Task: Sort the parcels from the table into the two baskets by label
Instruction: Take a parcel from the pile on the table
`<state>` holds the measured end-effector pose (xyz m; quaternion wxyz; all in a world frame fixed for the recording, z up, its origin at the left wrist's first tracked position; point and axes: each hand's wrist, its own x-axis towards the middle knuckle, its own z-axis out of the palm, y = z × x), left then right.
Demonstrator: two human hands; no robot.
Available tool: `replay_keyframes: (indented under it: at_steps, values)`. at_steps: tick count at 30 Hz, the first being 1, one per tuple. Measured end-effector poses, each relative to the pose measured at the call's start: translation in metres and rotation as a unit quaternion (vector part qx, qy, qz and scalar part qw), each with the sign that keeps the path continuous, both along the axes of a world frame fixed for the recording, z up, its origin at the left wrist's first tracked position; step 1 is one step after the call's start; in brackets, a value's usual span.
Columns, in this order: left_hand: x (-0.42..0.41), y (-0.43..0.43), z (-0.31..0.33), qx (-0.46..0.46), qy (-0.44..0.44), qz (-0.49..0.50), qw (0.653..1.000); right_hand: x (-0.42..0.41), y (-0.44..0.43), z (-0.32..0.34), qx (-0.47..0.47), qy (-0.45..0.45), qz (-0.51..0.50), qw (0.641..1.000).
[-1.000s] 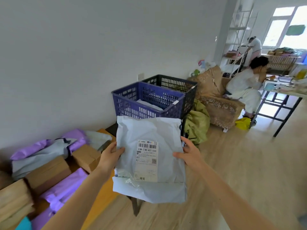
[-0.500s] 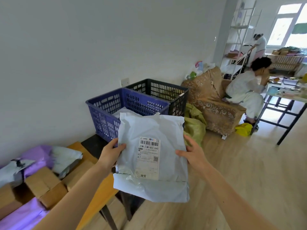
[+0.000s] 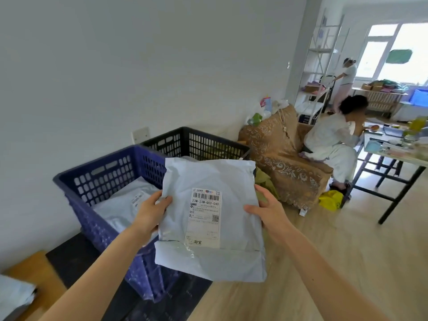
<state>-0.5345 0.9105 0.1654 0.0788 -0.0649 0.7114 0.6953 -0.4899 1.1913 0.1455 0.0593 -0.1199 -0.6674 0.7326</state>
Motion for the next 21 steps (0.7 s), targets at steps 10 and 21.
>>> replay_keyframes:
  at_steps: [10, 21]
  values:
    - [-0.092, 0.061, 0.006, -0.015, -0.035, -0.103, 0.994, -0.113, 0.08, 0.007, 0.019, -0.02, 0.003, 1.0]
    - [-0.186, 0.132, 0.004, -0.011, -0.052, -0.091, 0.994, -0.258, 0.162, 0.019, 0.009, -0.019, 0.104, 0.994]
